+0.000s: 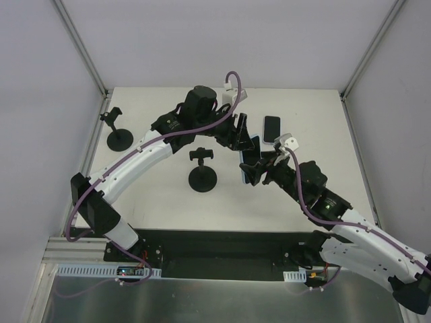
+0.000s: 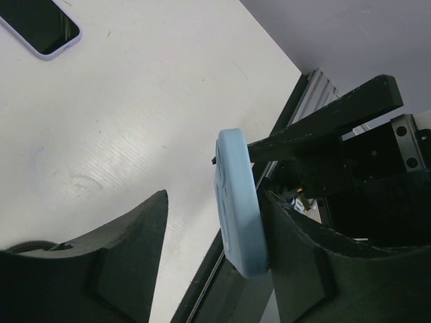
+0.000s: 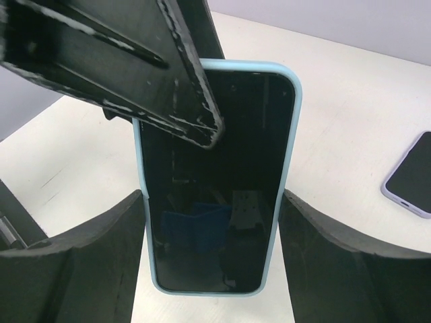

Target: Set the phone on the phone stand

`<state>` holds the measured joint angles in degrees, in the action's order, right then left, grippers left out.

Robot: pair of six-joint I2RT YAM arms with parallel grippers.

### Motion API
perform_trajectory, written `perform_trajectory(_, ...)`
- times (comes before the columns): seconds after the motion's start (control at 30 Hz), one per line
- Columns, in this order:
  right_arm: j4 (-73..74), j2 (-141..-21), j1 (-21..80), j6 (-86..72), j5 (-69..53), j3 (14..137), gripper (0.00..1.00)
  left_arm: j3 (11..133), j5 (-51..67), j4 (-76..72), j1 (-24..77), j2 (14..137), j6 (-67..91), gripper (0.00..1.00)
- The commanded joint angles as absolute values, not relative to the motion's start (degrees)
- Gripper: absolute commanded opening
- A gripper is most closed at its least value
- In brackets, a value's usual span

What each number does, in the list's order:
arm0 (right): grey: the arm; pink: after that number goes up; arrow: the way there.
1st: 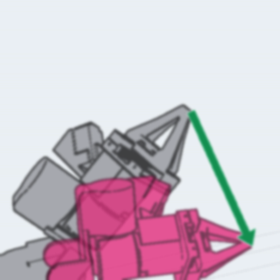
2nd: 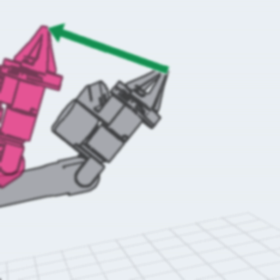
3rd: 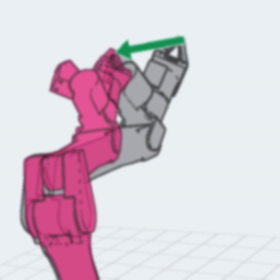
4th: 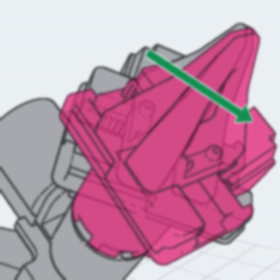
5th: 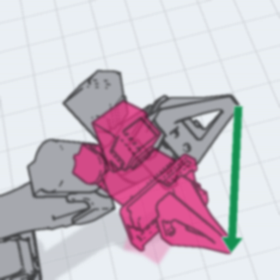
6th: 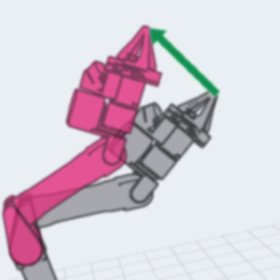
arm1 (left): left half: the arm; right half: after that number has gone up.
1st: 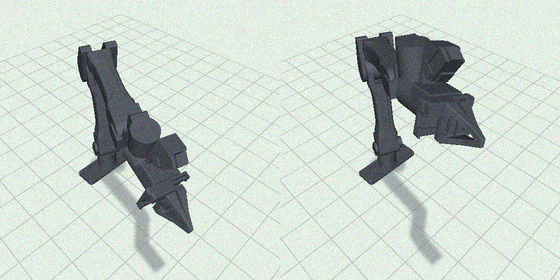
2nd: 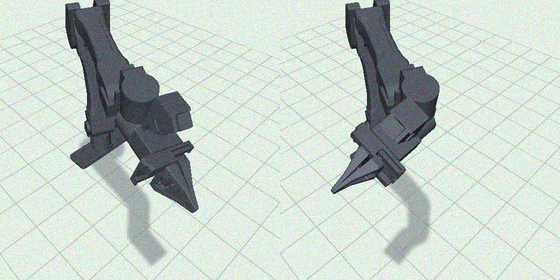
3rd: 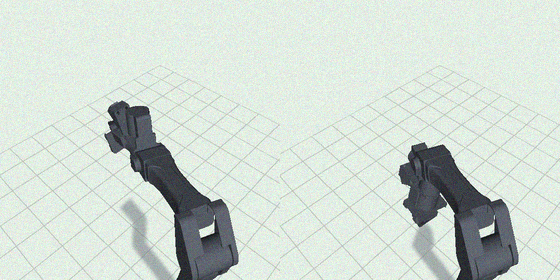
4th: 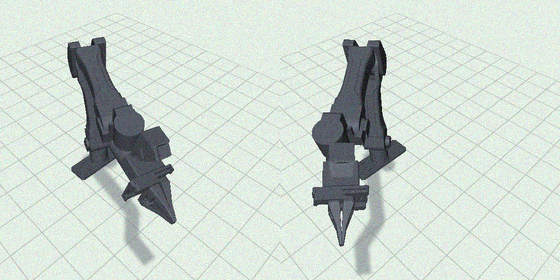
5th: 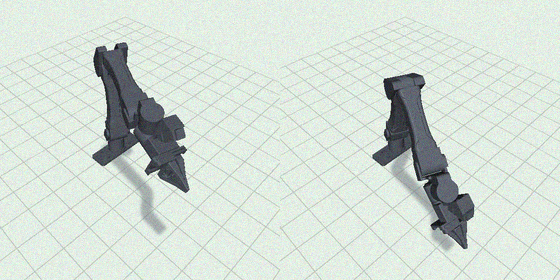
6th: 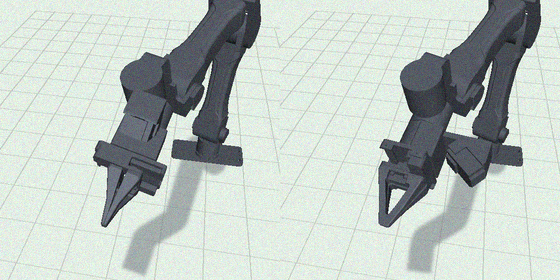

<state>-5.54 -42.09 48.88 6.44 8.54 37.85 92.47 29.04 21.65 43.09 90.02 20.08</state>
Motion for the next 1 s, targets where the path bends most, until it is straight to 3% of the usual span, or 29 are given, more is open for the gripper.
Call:
perform_trajectory(0.0,-10.72,-41.92,50.80,7.47,11.34,42.89,0.01,94.13,29.35,22.06,43.77,90.17,18.81,0.47)
perform_trajectory(0.07,-10.64,-42.71,51.85,7.47,12.30,43.42,0.01,94.04,30.14,22.50,43.77,90.26,18.55,0.40)
perform_trajectory(0.2,-8.01,-44.82,53.35,7.47,13.18,46.13,0.01,94.22,31.90,23.90,43.77,90.18,17.41,0.06)
perform_trajectory(0.23,-5.91,-45.26,53.61,7.12,13.18,47.27,0.05,94.22,31.73,24.34,43.77,90.00,16.97,0.00)
perform_trajectory(0.27,-4.76,-46.13,53.53,6.77,13.10,47.89,0.28,94.22,31.21,24.78,43.68,89.74,15.57,0.00)
perform_trajectory(0.33,-0.47,-47.10,53.53,6.33,13.01,49.82,0.53,94.48,30.50,26.63,43.51,88.25,14.07,0.00)
perform_trajectory(0.37,1.74,-48.07,53.61,6.33,12.75,50.44,0.75,94.48,30.41,26.98,43.33,87.46,12.50,0.00)
perform_trajectory(0.43,6.30,-48.86,53.61,6.41,11.00,51.32,0.94,93.87,30.24,27.51,42.54,84.74,11.17,0.00)
perform_trajectory(0.57,10.45,-49.48,53.00,7.38,0.92,51.15,0.96,92.29,33.39,27.69,40.17,79.46,7.48,0.00)
perform_trajectory(0.87,7.66,-53.44,48.69,3.79,-23.36,51.33,1.00,82.45,55.27,24.44,39.81,69.53,-2.19,0.00)
perform_trajectory(0.97,1.95,-53.96,48.16,2.38,-31.27,50.45,0.89,80.60,56.51,23.82,39.73,67.69,-2.98,0.00)
